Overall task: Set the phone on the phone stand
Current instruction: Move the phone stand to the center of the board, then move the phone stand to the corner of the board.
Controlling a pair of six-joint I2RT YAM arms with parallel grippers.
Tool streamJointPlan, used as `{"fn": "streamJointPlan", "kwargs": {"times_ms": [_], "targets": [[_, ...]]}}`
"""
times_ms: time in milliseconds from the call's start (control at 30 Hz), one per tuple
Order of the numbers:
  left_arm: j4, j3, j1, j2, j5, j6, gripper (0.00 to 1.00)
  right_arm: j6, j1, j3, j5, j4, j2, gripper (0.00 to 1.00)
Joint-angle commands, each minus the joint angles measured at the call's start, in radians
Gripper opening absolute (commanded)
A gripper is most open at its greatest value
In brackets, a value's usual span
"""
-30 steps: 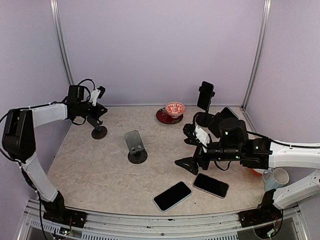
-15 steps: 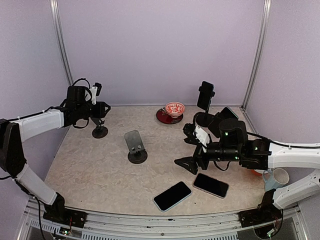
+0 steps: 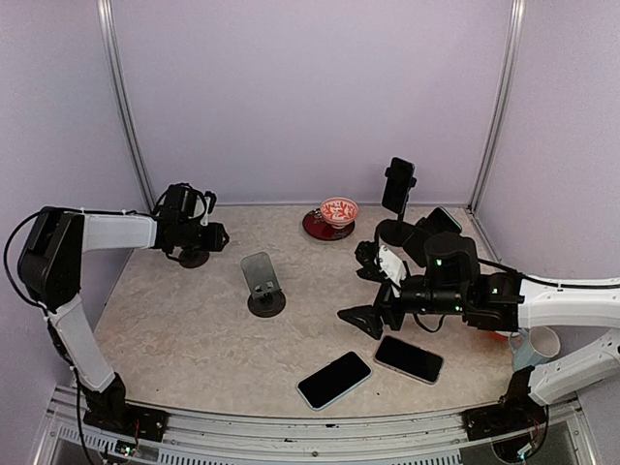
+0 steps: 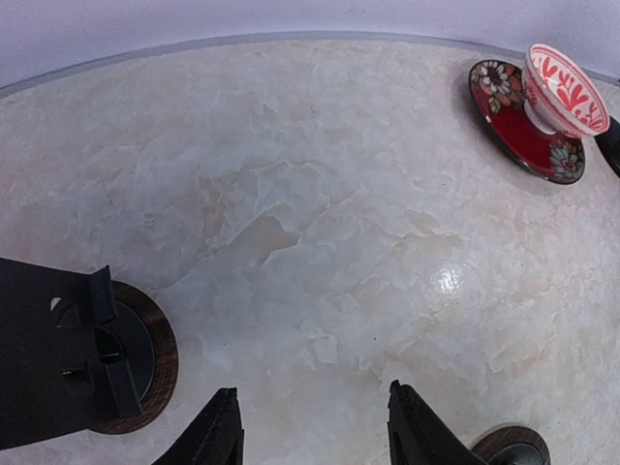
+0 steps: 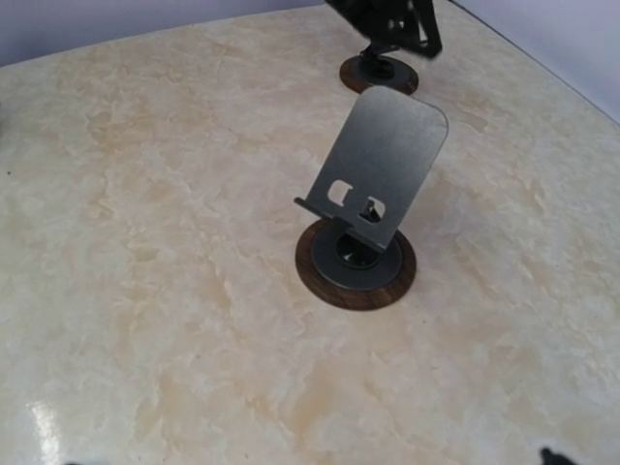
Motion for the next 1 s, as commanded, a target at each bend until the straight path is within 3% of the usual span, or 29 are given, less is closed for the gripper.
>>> {"fn": "streamJointPlan", "kwargs": {"times_ms": [0,633,967], "targets": [[-0.053,0.075,0.005,0.079,-0.027,-0.003,0.5,-0.008,-0.006,-0.016,0.012,0.04,0.011,1.0],[-0.076,-0.009,0.052,0.069,-0.19,-0.02,0.49,-0.008,-0.007,-0.016,0.004,0.049,0.018,1.0],[-0.081,-0.06,0.146,0.011,-0.227,-0.005,0.49,-0.007,-0.007,-0.019,-0.001,0.052,0.019,1.0]]}}
